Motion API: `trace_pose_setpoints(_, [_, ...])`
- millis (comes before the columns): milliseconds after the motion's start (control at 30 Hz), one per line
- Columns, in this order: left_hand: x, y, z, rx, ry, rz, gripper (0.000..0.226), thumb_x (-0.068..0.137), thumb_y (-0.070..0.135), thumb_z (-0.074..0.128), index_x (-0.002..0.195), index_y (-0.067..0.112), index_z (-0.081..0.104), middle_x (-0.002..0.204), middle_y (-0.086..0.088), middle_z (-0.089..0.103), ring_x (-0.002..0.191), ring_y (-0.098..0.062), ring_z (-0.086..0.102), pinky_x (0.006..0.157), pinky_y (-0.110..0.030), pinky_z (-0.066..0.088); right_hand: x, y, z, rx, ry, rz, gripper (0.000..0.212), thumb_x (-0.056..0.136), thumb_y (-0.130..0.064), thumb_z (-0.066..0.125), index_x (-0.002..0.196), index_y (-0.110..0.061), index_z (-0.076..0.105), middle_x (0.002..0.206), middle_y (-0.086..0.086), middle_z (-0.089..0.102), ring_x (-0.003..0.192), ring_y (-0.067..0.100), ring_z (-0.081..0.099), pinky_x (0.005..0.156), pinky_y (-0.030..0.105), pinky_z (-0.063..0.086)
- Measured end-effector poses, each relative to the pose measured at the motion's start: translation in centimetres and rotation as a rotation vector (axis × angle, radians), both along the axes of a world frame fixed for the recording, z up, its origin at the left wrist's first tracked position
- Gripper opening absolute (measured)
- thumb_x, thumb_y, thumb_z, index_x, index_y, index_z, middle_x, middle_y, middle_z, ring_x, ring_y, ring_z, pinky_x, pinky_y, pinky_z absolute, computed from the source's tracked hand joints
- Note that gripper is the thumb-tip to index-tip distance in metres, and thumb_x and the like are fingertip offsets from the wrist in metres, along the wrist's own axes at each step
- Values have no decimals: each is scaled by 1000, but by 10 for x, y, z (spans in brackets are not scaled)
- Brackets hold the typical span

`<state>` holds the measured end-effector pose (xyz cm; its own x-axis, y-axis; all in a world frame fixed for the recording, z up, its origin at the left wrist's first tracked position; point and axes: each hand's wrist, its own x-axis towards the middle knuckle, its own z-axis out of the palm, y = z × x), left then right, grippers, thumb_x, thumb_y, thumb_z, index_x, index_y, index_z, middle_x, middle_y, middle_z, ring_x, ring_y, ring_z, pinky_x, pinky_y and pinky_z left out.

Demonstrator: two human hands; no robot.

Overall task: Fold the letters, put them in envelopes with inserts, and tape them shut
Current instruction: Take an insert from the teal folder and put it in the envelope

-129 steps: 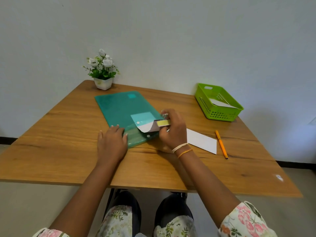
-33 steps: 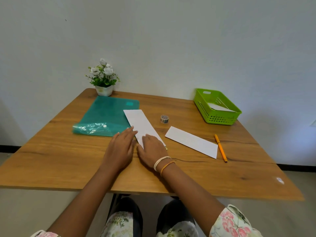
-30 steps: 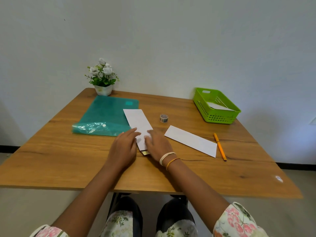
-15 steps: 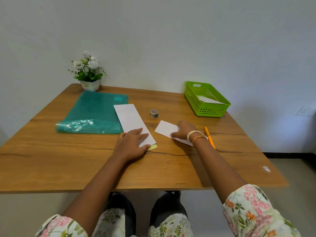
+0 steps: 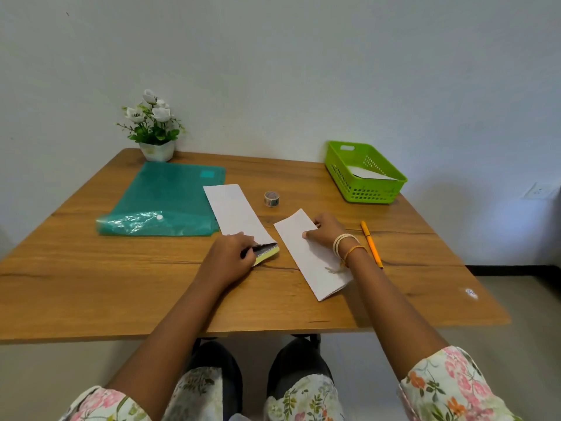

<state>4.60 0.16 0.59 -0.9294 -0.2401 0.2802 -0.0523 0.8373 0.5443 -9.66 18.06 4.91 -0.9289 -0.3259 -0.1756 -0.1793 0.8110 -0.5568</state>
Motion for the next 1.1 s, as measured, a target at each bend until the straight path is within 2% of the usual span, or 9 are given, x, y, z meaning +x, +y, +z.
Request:
trace_pose_setpoints(67, [-4, -1, -2, -47, -15, 11, 31, 92, 17, 57, 121, 19, 67, 125, -2, 65, 118, -21, 57, 93, -33, 46, 8, 3, 6, -136, -58, -27, 29, 89, -22, 64, 113, -5, 62, 104, 10, 62, 86, 20, 54, 58, 24, 37])
trace_pose_setpoints(200, [-15, 3, -5, -96, -6, 77, 29, 96, 25, 51, 120, 23, 66, 120, 0, 67, 112, -20, 57, 85, -36, 50, 20, 7, 16, -329, -175, -47, 29, 89, -18, 64, 117, -10, 63, 103, 11, 66, 89, 25, 63, 76, 30, 50])
trace_pose_setpoints(400, [-27, 11, -5, -135, 16, 175, 28, 97, 29, 49, 114, 20, 70, 112, -2, 69, 105, -19, 59, 79, -36, 53, 23, 3, 19, -128, -139, 49, 29, 84, -16, 68, 111, -6, 69, 105, 12, 70, 93, 26, 65, 79, 31, 51])
trace_pose_setpoints(533, [-27, 12, -4, -138, 31, 199, 27, 97, 29, 50, 110, 18, 70, 102, -5, 70, 94, -19, 59, 68, -33, 49, 22, 2, 18, -93, -90, -13, 31, 83, -17, 68, 112, -7, 66, 106, 12, 68, 95, 26, 64, 77, 30, 49])
trace_pose_setpoints(700, [-28, 12, -6, -127, 18, 189, 27, 96, 33, 50, 102, 19, 72, 101, -3, 69, 96, -19, 61, 70, -34, 52, 26, -4, 20, -5, -98, 13, 36, 80, -19, 70, 113, -6, 65, 106, 13, 67, 95, 26, 63, 69, 26, 44])
trace_pose_setpoints(833, [-25, 15, -4, -91, -1, 211, 35, 95, 27, 51, 125, 15, 63, 125, -6, 64, 118, -20, 56, 88, -34, 49, 35, -8, 22, 21, -148, 96, 32, 82, -22, 71, 108, -3, 67, 96, 11, 64, 84, 22, 57, 58, 23, 40])
trace_pose_setpoints(900, [-25, 15, -4, -87, -5, 213, 36, 95, 24, 49, 128, 14, 61, 128, -7, 62, 121, -20, 54, 92, -35, 48, 36, -8, 21, 22, -160, 104, 30, 82, -22, 71, 103, -1, 66, 93, 10, 61, 82, 21, 54, 53, 23, 37])
trace_pose_setpoints(1033, [-25, 14, -4, -101, 20, 199, 31, 99, 27, 44, 114, 14, 67, 111, -6, 68, 101, -18, 59, 79, -34, 50, 33, -5, 23, -26, -118, 28, 31, 80, -15, 71, 105, 2, 68, 105, 18, 69, 86, 24, 61, 70, 29, 46])
trace_pose_setpoints(1100, [-26, 14, -4, -101, 21, 200, 32, 100, 28, 43, 115, 14, 67, 112, -7, 68, 102, -18, 59, 79, -34, 50, 30, -2, 25, -35, -113, -7, 33, 80, -14, 70, 110, -1, 67, 108, 16, 68, 95, 27, 64, 77, 31, 49])
